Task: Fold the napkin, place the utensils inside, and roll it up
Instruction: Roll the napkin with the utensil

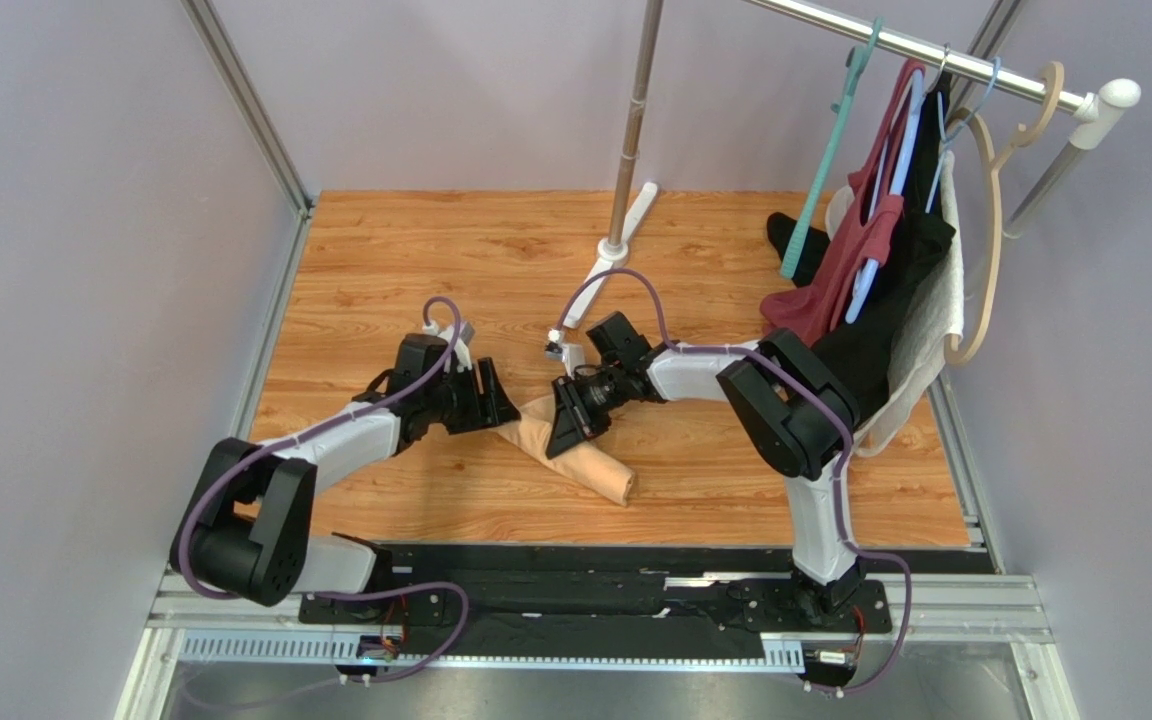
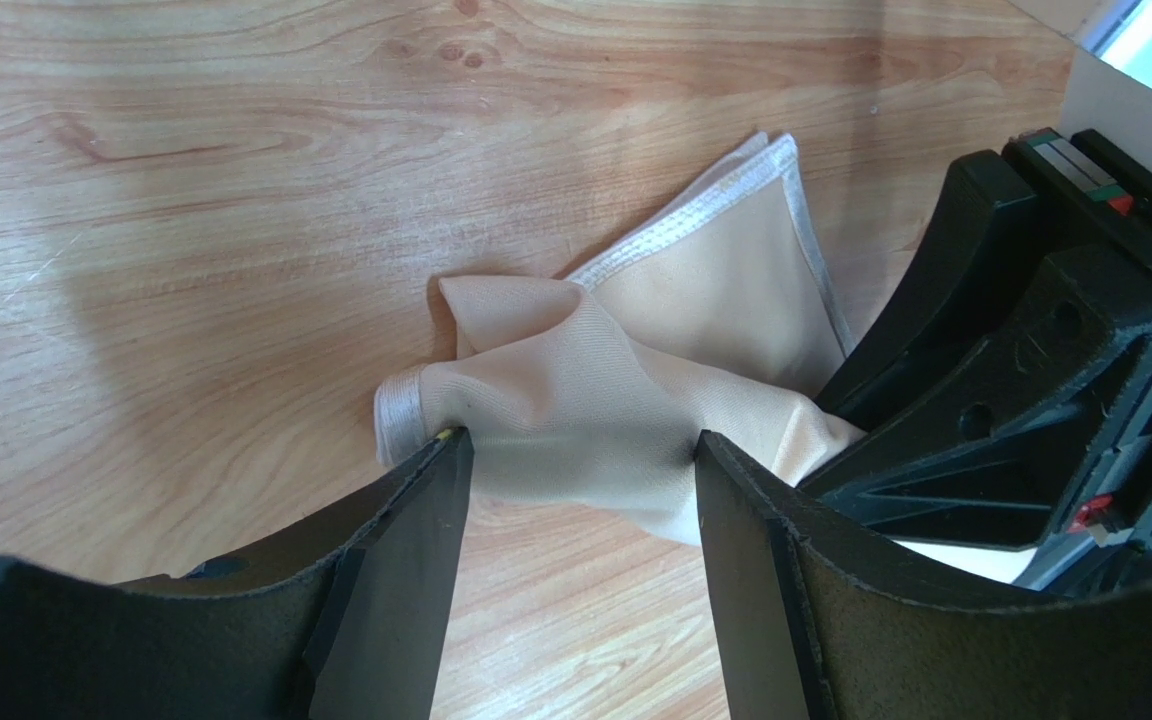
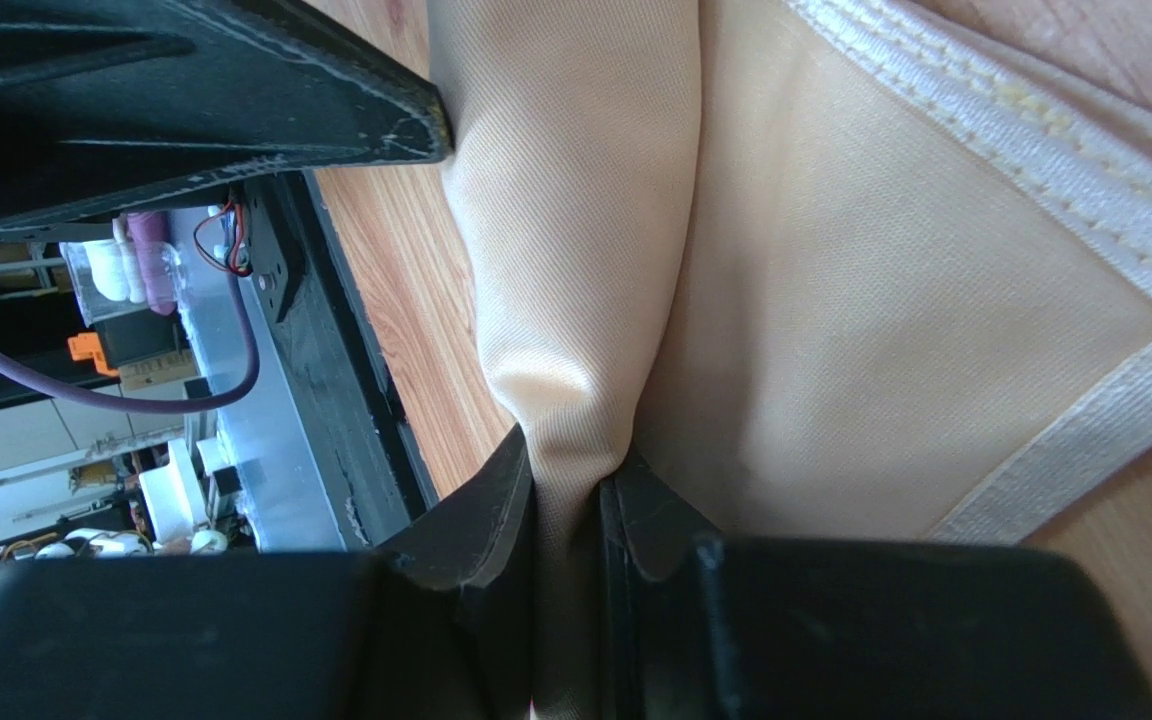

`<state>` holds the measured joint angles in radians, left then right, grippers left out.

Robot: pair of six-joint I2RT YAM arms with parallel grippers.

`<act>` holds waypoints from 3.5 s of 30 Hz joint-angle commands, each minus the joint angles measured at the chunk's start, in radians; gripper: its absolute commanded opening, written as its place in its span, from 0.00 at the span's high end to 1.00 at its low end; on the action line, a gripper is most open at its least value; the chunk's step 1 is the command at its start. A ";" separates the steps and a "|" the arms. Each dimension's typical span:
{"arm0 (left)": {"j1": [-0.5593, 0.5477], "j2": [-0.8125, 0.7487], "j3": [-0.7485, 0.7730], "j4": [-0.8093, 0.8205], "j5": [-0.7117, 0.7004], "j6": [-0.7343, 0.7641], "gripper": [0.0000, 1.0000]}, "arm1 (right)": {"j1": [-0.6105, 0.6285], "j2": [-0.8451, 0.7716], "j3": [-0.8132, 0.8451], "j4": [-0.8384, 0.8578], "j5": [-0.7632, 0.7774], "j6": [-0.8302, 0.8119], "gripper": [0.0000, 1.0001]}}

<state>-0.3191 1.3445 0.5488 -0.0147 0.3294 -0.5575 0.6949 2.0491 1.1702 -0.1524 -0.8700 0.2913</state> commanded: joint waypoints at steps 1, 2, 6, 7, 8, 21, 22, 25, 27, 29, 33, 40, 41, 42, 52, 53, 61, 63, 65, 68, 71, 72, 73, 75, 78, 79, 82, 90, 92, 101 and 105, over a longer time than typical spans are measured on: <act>-0.001 0.056 0.036 0.036 0.025 -0.004 0.36 | 0.003 0.036 0.011 -0.033 0.032 -0.003 0.83; -0.001 0.065 0.040 0.030 0.025 -0.002 0.38 | 0.002 0.033 0.013 -0.036 0.034 -0.006 0.80; -0.001 0.103 0.072 -0.019 0.013 0.010 0.65 | 0.003 -0.006 0.017 -0.061 0.052 -0.029 0.61; -0.001 0.108 0.077 -0.027 0.013 0.013 0.67 | 0.003 -0.015 0.026 -0.074 0.068 -0.038 0.57; -0.001 0.114 0.086 -0.031 0.013 0.014 0.68 | 0.003 -0.026 0.032 -0.107 0.078 -0.049 0.47; -0.001 0.179 0.145 -0.094 0.039 0.050 0.70 | 0.055 -0.323 0.007 -0.196 0.475 -0.199 0.25; -0.001 0.182 0.146 -0.096 0.042 0.050 0.70 | 0.073 -0.340 -0.007 -0.182 0.540 -0.217 0.25; -0.001 0.193 0.154 -0.099 0.045 0.048 0.70 | 0.165 -0.391 -0.052 -0.131 0.687 -0.287 0.25; -0.001 0.194 0.158 -0.105 0.043 0.047 0.71 | 0.235 -0.400 -0.070 -0.096 0.758 -0.342 0.25; -0.001 0.196 0.165 -0.108 0.043 0.047 0.71 | 0.294 -0.405 -0.101 -0.049 0.851 -0.369 0.25; -0.001 0.202 0.174 -0.116 0.045 0.048 0.71 | 0.356 -0.380 -0.122 0.002 0.965 -0.438 0.27; -0.001 0.202 0.181 -0.120 0.049 0.050 0.71 | 0.380 -0.293 -0.096 -0.004 1.020 -0.480 0.32; -0.001 0.202 0.181 -0.120 0.051 0.050 0.71 | 0.380 -0.276 -0.095 -0.003 1.023 -0.480 0.33; -0.001 0.203 0.183 -0.120 0.053 0.051 0.71 | 0.380 -0.267 -0.095 -0.003 1.023 -0.483 0.34; -0.001 0.183 0.177 -0.077 0.088 0.056 0.66 | 0.325 -0.179 -0.098 -0.003 1.013 -0.439 0.48; -0.001 0.174 0.171 -0.070 0.083 0.053 0.61 | 0.315 -0.175 -0.096 -0.009 0.999 -0.428 0.53; -0.001 -0.023 0.152 -0.134 -0.090 0.030 0.34 | 0.207 -0.136 -0.057 -0.120 0.671 -0.311 0.77; 0.000 -0.105 0.137 -0.156 -0.165 0.031 0.34 | 0.189 -0.142 -0.046 -0.142 0.568 -0.246 0.77; 0.000 -0.163 0.120 -0.169 -0.188 0.042 0.33 | 0.166 -0.148 -0.035 -0.167 0.505 -0.201 0.77; 0.000 -0.195 0.100 -0.194 -0.168 0.048 0.33 | 0.141 -0.150 -0.021 -0.179 0.395 -0.121 0.77; 0.000 -0.205 0.066 -0.171 -0.129 0.045 0.33 | 0.114 -0.138 -0.011 -0.174 0.293 -0.055 0.77; 0.000 -0.206 0.057 -0.159 -0.116 0.044 0.33 | 0.107 -0.136 -0.012 -0.165 0.254 -0.038 0.77; 0.000 -0.205 0.040 -0.131 -0.103 0.038 0.33 | 0.094 -0.135 -0.012 -0.144 0.238 -0.014 0.77; 0.000 -0.199 0.027 -0.104 -0.066 0.031 0.33 | 0.078 -0.121 -0.011 -0.130 0.200 0.008 0.78; 0.000 -0.168 0.008 -0.051 -0.032 0.025 0.33 | 0.049 -0.087 -0.007 -0.102 0.151 0.034 0.78; 0.000 -0.157 0.004 -0.028 -0.026 0.024 0.33 | 0.037 -0.080 -0.009 -0.079 0.134 0.045 0.78; -0.001 -0.111 -0.003 0.002 -0.010 0.016 0.33 | 0.012 -0.052 -0.018 -0.036 0.091 0.069 0.79; -0.001 -0.002 -0.010 0.137 0.019 -0.019 0.33 | -0.014 -0.021 -0.043 0.017 0.057 0.074 0.80; -0.001 0.034 -0.009 0.165 0.036 -0.030 0.33 | -0.015 -0.011 -0.049 0.022 0.055 0.071 0.80; -0.005 0.160 -0.007 0.262 0.083 -0.074 0.36 | -0.025 -0.001 -0.058 0.039 0.062 0.063 0.79; -0.005 0.193 0.003 0.251 0.080 -0.084 0.56 | -0.026 -0.027 -0.047 0.002 0.075 0.045 0.71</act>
<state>-0.3191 1.5055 0.5415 0.2226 0.3931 -0.6270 0.6750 2.0129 1.1305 -0.1123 -0.8631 0.3653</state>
